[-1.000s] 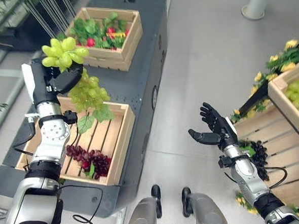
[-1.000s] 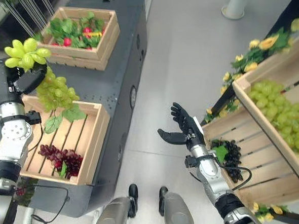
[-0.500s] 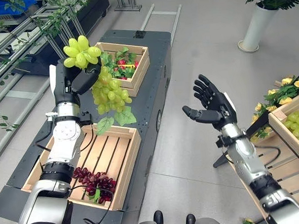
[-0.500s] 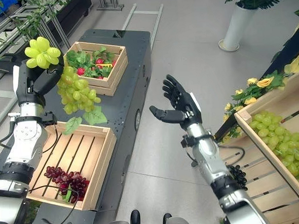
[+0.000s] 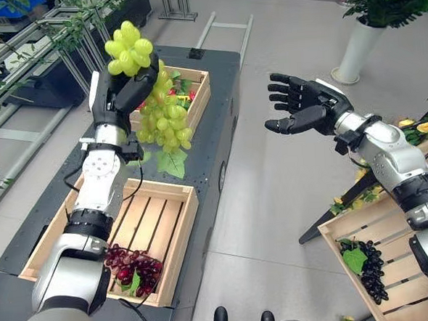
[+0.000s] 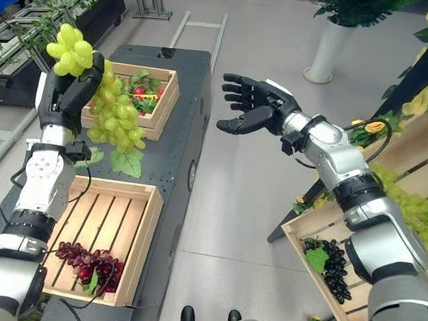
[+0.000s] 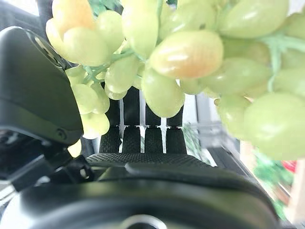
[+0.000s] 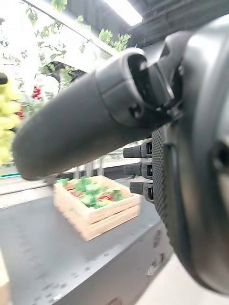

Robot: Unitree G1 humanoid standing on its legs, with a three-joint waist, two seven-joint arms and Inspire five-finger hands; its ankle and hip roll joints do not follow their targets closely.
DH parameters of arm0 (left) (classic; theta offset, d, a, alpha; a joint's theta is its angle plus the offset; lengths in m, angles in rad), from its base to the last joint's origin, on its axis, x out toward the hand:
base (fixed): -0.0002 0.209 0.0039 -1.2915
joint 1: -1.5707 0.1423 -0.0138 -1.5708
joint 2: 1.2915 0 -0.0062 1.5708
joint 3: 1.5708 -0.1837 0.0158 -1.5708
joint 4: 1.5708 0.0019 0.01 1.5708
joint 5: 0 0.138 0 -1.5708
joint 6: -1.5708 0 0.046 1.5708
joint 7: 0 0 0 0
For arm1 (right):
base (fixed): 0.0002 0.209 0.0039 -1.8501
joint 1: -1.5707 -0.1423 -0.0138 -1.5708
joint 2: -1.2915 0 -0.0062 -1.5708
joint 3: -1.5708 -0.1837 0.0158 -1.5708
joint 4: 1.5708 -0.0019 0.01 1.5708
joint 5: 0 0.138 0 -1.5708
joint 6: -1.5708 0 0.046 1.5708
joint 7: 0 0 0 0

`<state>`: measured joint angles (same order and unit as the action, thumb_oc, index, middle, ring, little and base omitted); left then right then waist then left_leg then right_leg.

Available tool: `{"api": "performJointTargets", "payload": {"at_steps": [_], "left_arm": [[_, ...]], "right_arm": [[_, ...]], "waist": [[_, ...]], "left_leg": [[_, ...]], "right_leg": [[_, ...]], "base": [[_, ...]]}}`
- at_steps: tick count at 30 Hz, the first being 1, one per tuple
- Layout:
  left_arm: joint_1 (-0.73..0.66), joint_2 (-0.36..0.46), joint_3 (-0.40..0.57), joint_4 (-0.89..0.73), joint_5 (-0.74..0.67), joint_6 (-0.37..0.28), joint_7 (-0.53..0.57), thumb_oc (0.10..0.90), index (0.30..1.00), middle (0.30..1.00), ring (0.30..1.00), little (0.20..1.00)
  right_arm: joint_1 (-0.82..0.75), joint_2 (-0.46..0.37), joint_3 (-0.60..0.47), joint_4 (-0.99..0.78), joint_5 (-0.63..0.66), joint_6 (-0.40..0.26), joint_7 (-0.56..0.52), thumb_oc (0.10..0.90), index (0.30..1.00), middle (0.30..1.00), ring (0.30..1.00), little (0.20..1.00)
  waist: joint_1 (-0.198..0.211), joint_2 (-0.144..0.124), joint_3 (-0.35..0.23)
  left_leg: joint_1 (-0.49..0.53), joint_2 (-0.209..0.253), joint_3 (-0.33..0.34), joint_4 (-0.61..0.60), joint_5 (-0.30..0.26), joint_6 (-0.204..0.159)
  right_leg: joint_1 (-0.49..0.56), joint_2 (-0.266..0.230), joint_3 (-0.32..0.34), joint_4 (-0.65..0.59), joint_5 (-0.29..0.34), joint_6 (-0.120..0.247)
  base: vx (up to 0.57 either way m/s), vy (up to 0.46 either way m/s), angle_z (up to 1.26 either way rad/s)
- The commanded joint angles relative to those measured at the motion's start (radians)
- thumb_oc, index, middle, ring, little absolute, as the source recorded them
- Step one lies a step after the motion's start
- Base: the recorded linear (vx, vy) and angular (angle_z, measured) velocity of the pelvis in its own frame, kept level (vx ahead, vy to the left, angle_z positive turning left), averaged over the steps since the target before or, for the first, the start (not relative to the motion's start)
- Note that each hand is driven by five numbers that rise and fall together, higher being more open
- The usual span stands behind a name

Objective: Pick up the fruits from the basket on one side to the basket on the other side

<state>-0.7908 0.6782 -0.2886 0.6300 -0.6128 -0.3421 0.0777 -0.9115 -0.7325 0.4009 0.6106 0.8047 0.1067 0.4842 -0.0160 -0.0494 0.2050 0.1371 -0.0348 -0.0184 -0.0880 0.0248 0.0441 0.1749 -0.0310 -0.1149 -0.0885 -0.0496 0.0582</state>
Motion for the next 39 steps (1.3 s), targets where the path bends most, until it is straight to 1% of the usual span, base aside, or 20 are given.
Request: {"api": "performJointTargets", "payload": {"at_steps": [1,2,4,5,7,9,10,12,16,18,19,20,21,23,24,28,30,32,36,39], "left_arm": [[-0.164,0.0,-0.024,0.035,-0.068,-0.101,-0.023,0.4,0.3,0.3,0.3,0.3],[-0.166,-0.001,-0.026,0.037,-0.068,-0.1,-0.023,0.4,0.3,0.3,0.3,0.3],[-0.184,-0.011,-0.046,0.056,-0.075,-0.093,-0.037,0.4,0.3,0.3,0.3,0.3],[-0.184,-0.011,-0.046,0.057,-0.076,-0.093,-0.037,0.4,0.3,0.3,0.3,0.3],[-0.197,-0.022,-0.063,0.076,-0.078,-0.09,-0.049,0.4,0.3,0.3,0.3,0.3],[-0.203,-0.035,-0.075,0.081,-0.069,-0.086,-0.056,0.4,0.3,0.3,0.3,0.3],[-0.203,-0.041,-0.08,0.081,-0.067,-0.082,-0.059,0.4,0.3,0.3,0.3,0.3],[-0.202,-0.048,-0.09,0.073,-0.065,-0.068,-0.065,0.4,0.3,0.3,0.3,0.3],[-0.193,-0.065,-0.119,0.058,-0.057,-0.037,-0.108,0.4,0.3,0.3,0.3,0.3],[-0.184,-0.073,-0.127,0.046,-0.053,-0.022,-0.123,0.4,0.3,0.3,0.3,0.3],[-0.176,-0.078,-0.133,0.036,-0.052,-0.012,-0.13,0.4,0.3,0.3,0.3,0.3],[-0.175,-0.077,-0.133,0.036,-0.052,-0.012,-0.13,0.4,0.3,0.3,0.3,0.3],[-0.16,-0.087,-0.137,0.021,-0.047,0.002,-0.135,0.4,0.3,0.3,0.3,0.3],[-0.155,-0.089,-0.139,0.018,-0.041,0.003,-0.135,0.4,0.3,0.3,0.3,0.3],[-0.148,-0.092,-0.146,0.018,-0.026,0.002,-0.131,0.4,0.3,0.3,0.3,0.3],[-0.141,-0.097,-0.145,0.015,-0.064,0.003,-0.147,0.4,0.3,0.3,0.3,0.3],[-0.139,-0.105,-0.144,0.011,-0.062,0.006,-0.161,0.4,0.3,0.3,0.3,0.3],[-0.132,-0.114,-0.146,0.01,-0.062,0.002,-0.166,0.4,0.3,0.3,0.3,0.3],[-0.134,-0.128,-0.146,0.015,-0.064,0.002,-0.178,0.4,0.3,0.3,0.3,0.3],[-0.136,-0.136,-0.154,0.005,-0.055,0.014,-0.18,0.4,0.3,0.3,0.3,0.3]], "right_arm": [[-0.057,-0.014,0.029,0.084,0.154,0.056,0.186,0.8,0.9,0.9,0.9,0.9],[-0.061,-0.012,0.03,0.09,0.157,0.058,0.19,0.8,0.9,0.9,0.9,0.9],[-0.088,0.009,0.034,0.13,0.213,0.107,0.242,0.8,0.9,0.9,0.9,0.9],[-0.089,0.009,0.034,0.131,0.214,0.107,0.243,0.8,0.9,0.9,0.9,0.9],[-0.101,0.037,0.034,0.152,0.234,0.133,0.271,0.8,0.9,0.9,0.9,0.9],[-0.102,0.062,0.04,0.145,0.226,0.153,0.275,0.8,0.9,0.9,0.9,0.9],[-0.101,0.073,0.048,0.144,0.226,0.152,0.266,0.8,0.9,0.9,0.9,0.9],[-0.093,0.092,0.061,0.126,0.244,0.141,0.239,0.8,0.9,0.9,0.9,0.9],[-0.058,0.155,0.078,0.046,0.262,0.078,0.142,0.8,0.9,0.9,0.9,0.9],[-0.04,0.183,0.081,0.017,0.266,0.059,0.106,0.8,0.9,0.9,0.9,0.9],[-0.022,0.204,0.084,-0.006,0.263,0.043,0.079,0.8,0.9,0.9,0.9,0.9],[-0.021,0.204,0.084,-0.007,0.263,0.043,0.078,0.8,0.9,0.9,0.9,0.9],[0.005,0.233,0.088,-0.038,0.244,0.024,0.047,0.8,0.9,0.9,0.9,0.9],[0.014,0.243,0.092,-0.048,0.239,0.018,0.036,0.8,0.9,0.9,0.9,0.9],[0.029,0.265,0.1,-0.064,0.221,0.006,0.017,0.8,0.9,0.9,0.9,0.9],[0.038,0.287,0.108,-0.08,0.238,-0.011,0.001,0.8,0.9,0.9,0.9,0.9],[0.042,0.304,0.109,-0.084,0.264,-0.021,-0.004,0.8,0.9,0.9,0.9,0.9],[0.046,0.328,0.108,-0.092,0.294,-0.016,0.002,0.8,0.9,0.9,0.9,0.9],[0.048,0.365,0.115,-0.094,0.301,-0.017,0.005,0.8,0.9,0.9,0.9,0.9],[0.05,0.384,0.122,-0.112,0.314,-0.029,-0.008,0.8,0.9,0.9,0.9,0.9]], "waist": [[-0.001,0.018,-0.208],[-0.001,0.018,-0.208],[0.0,0.015,-0.216],[0.0,0.015,-0.215],[0.002,0.014,-0.219],[0.002,0.014,-0.22],[0.002,0.014,-0.221],[0.002,0.014,-0.221],[-0.002,0.017,-0.215],[-0.002,0.019,-0.212],[-0.003,0.021,-0.211],[-0.003,0.021,-0.211],[-0.003,0.023,-0.208],[-0.004,0.024,-0.206],[-0.003,0.026,-0.204],[-0.002,0.029,-0.203],[0.0,0.03,-0.202],[0.001,0.032,-0.201],[0.003,0.036,-0.203],[0.003,0.039,-0.206]], "left_leg": [[-0.034,-0.017,0.016,0.001,-0.076,-0.06],[-0.033,-0.017,0.017,0.001,-0.076,-0.06],[-0.028,-0.015,0.025,0.001,-0.079,-0.059],[-0.028,-0.015,0.025,0.001,-0.08,-0.059],[-0.024,-0.014,0.029,0.001,-0.082,-0.058],[-0.019,-0.012,0.032,0.001,-0.084,-0.058],[-0.018,-0.011,0.034,0.001,-0.084,-0.058],[-0.017,-0.01,0.038,0.001,-0.085,-0.057],[-0.017,-0.01,0.041,0.001,-0.084,-0.054],[-0.017,-0.009,0.04,0.001,-0.084,-0.053],[-0.016,-0.01,0.039,0.001,-0.084,-0.051],[-0.016,-0.01,0.039,0.001,-0.084,-0.051],[-0.015,-0.011,0.039,0.001,-0.084,-0.049],[-0.016,-0.011,0.039,0.001,-0.084,-0.049],[-0.017,-0.011,0.039,0.001,-0.083,-0.047],[-0.021,-0.01,0.039,0.001,-0.082,-0.047],[-0.023,-0.01,0.038,0.001,-0.082,-0.047],[-0.022,-0.01,0.036,0.001,-0.081,-0.046],[-0.019,-0.01,0.035,0.001,-0.083,-0.046],[-0.017,-0.01,0.035,0.001,-0.084,-0.046]], "right_leg": [[-0.061,0.012,0.0,0.001,0.035,-0.006],[-0.061,0.012,0.0,0.001,0.035,-0.006],[-0.058,0.015,0.003,0.001,0.033,-0.007],[-0.058,0.015,0.004,0.001,0.033,-0.007],[-0.055,0.016,0.006,0.001,0.031,-0.007],[-0.052,0.016,0.008,0.001,0.03,-0.007],[-0.051,0.016,0.009,0.001,0.03,-0.007],[-0.05,0.016,0.012,0.001,0.03,-0.007],[-0.052,0.018,0.019,0.001,0.032,-0.01],[-0.051,0.019,0.023,0.001,0.031,-0.011],[-0.051,0.019,0.025,0.001,0.031,-0.012],[-0.051,0.019,0.025,0.001,0.031,-0.012],[-0.049,0.018,0.028,0.001,0.031,-0.012],[-0.049,0.018,0.028,0.001,0.032,-0.013],[-0.051,0.018,0.028,0.001,0.032,-0.013],[-0.053,0.017,0.027,0.001,0.03,-0.013],[-0.054,0.017,0.026,0.001,0.029,-0.014],[-0.053,0.017,0.025,0.001,0.028,-0.014],[-0.048,0.016,0.022,0.001,0.025,-0.014],[-0.046,0.016,0.022,0.001,0.023,-0.014]], "base": [[0.02,-0.02,-0.04],[0.03,-0.024,-0.04],[0.03,-0.014,-0.07],[0.03,-0.012,-0.08],[0.03,-0.008,-0.08],[0.03,-0.008,-0.12],[0.03,-0.007,-0.08],[0.02,0.0,-0.04],[0.0,0.007,-0.03],[0.0,0.0,0.0],[0.0,0.0,0.0],[0.03,0.006,-0.01],[0.0,0.0,0.0],[0.0,0.0,0.0],[0.0,0.0,0.0],[0.0,0.0,0.0],[0.0,0.0,0.0],[0.0,0.0,0.0],[0.0,0.0,0.0],[0.0,0.0,0.0]]}}
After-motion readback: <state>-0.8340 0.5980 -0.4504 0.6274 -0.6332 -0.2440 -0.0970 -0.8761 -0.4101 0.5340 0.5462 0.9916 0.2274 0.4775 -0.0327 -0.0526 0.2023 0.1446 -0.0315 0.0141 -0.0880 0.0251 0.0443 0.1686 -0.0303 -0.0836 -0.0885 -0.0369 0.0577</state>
